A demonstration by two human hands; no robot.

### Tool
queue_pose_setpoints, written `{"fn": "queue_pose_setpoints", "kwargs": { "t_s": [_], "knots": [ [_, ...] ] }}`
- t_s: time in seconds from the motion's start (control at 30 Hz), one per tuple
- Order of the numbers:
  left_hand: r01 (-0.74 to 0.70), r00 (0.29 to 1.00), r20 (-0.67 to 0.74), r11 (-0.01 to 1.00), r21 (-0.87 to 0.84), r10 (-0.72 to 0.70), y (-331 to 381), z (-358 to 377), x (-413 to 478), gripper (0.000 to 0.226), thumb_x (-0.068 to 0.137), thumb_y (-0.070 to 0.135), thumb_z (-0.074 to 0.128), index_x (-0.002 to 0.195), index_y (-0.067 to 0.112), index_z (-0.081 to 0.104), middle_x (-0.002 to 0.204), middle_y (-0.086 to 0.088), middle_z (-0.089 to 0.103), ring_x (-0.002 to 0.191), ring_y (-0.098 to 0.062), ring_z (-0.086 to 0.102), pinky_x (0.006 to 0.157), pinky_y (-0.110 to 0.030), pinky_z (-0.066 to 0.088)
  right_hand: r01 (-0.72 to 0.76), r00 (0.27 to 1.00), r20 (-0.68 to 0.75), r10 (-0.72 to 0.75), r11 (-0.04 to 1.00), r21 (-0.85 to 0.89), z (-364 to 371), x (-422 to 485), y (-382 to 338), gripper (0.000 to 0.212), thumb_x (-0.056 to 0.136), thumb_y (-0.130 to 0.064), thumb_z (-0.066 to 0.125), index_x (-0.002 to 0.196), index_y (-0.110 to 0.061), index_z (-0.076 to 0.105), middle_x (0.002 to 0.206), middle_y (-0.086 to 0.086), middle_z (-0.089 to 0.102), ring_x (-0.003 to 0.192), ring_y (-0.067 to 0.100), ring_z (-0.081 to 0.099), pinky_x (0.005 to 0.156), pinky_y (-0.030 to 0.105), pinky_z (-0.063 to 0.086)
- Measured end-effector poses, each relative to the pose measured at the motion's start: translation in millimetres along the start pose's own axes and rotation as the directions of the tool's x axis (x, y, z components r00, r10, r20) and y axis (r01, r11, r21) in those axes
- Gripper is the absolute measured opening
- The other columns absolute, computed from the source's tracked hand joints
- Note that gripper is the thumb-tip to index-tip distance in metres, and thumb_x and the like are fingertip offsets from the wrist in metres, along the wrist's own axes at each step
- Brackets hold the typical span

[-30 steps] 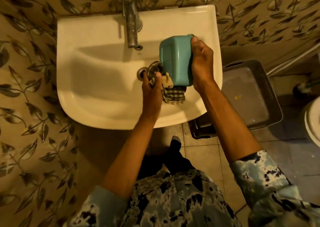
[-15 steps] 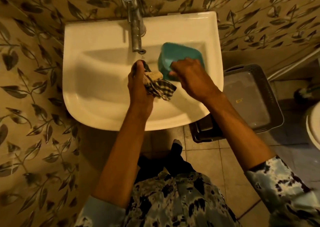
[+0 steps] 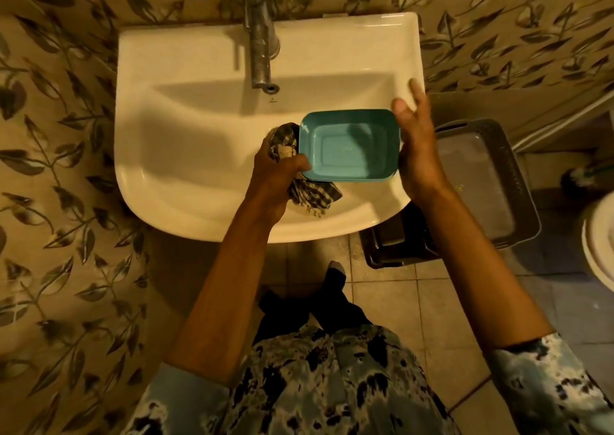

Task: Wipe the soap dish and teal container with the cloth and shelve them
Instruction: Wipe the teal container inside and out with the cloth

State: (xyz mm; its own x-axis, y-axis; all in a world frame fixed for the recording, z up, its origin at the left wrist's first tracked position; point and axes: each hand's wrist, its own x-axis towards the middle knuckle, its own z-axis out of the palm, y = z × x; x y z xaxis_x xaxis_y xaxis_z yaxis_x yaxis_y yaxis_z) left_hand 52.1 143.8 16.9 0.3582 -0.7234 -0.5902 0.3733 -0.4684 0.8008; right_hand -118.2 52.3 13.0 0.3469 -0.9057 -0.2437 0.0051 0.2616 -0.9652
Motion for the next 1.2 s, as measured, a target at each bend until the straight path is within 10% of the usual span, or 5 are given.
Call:
{"fn": "queue_pose_setpoints", "kwargs": {
  "t_s": [0.27, 0.5, 0.63, 0.93, 1.2],
  "knots": [
    [-0.048, 0.998, -0.025, 0.987, 0.151, 0.052, 12.0, -8.0, -0.6, 0.039, 0.090, 0.020, 0.061, 0.126, 0.014, 0.050, 0.116, -0.010, 0.064, 0.107, -0.026, 0.063, 0.094, -0.048, 0.052, -0.154, 0.983, -0.116, 0.144, 0.985, -0.079, 0.0, 12.0, 10.8, 0.035, 0.092, -0.049, 0.048, 0.081, -0.026, 0.071, 0.084, -0.008, 0.072, 0.088, 0.016, 0.068, 0.090, 0.041, 0.053],
    [-0.173, 0.985, 0.043, 0.961, 0.216, 0.168, 54.1, -2.9, -11.0, 0.025, 0.083, 0.014, 0.043, 0.102, -0.001, 0.046, 0.077, -0.006, 0.063, 0.064, -0.017, 0.065, 0.054, -0.027, 0.051, -0.013, 0.992, -0.124, 0.001, 0.996, -0.093, 6.6, 10.2, 19.7, 0.038, 0.093, -0.043, 0.048, 0.074, -0.016, 0.066, 0.079, 0.007, 0.063, 0.086, 0.021, 0.058, 0.080, 0.037, 0.047],
    [-0.170, 0.978, 0.056, 0.608, 0.776, 0.202, 41.5, 47.8, -8.0, 0.040, 0.089, 0.036, 0.056, 0.118, 0.009, 0.052, 0.114, -0.011, 0.060, 0.102, -0.025, 0.061, 0.080, -0.034, 0.053, 0.115, 0.973, -0.176, -0.148, 0.976, -0.185, 21.1, 3.9, 23.2, 0.036, 0.090, -0.048, 0.047, 0.076, -0.025, 0.070, 0.079, -0.006, 0.069, 0.083, 0.008, 0.062, 0.078, 0.028, 0.052],
    [-0.204, 0.855, 0.154, 0.048, 0.978, 0.495, 9.9, 76.8, -1.2, 0.024, 0.088, 0.028, 0.062, 0.105, 0.011, 0.063, 0.107, -0.010, 0.067, 0.102, -0.027, 0.061, 0.088, -0.038, 0.046, 0.238, 0.889, -0.368, -0.274, 0.961, -0.139, 27.5, -5.2, 24.1, 0.031, 0.090, -0.037, 0.047, 0.085, -0.019, 0.071, 0.079, -0.008, 0.069, 0.082, 0.006, 0.066, 0.072, 0.019, 0.054],
    [-0.381, 0.918, 0.313, 0.334, 0.862, 0.242, 13.8, 84.3, 2.9, 0.033, 0.082, 0.016, 0.066, 0.114, 0.013, 0.057, 0.107, -0.007, 0.067, 0.096, -0.026, 0.064, 0.075, -0.035, 0.053, 0.317, 0.845, -0.402, -0.353, 0.936, -0.156, 24.6, -0.8, 19.6, 0.029, 0.090, -0.031, 0.048, 0.082, -0.015, 0.071, 0.070, -0.007, 0.066, 0.070, 0.001, 0.061, 0.066, 0.020, 0.049]
  ]
}}
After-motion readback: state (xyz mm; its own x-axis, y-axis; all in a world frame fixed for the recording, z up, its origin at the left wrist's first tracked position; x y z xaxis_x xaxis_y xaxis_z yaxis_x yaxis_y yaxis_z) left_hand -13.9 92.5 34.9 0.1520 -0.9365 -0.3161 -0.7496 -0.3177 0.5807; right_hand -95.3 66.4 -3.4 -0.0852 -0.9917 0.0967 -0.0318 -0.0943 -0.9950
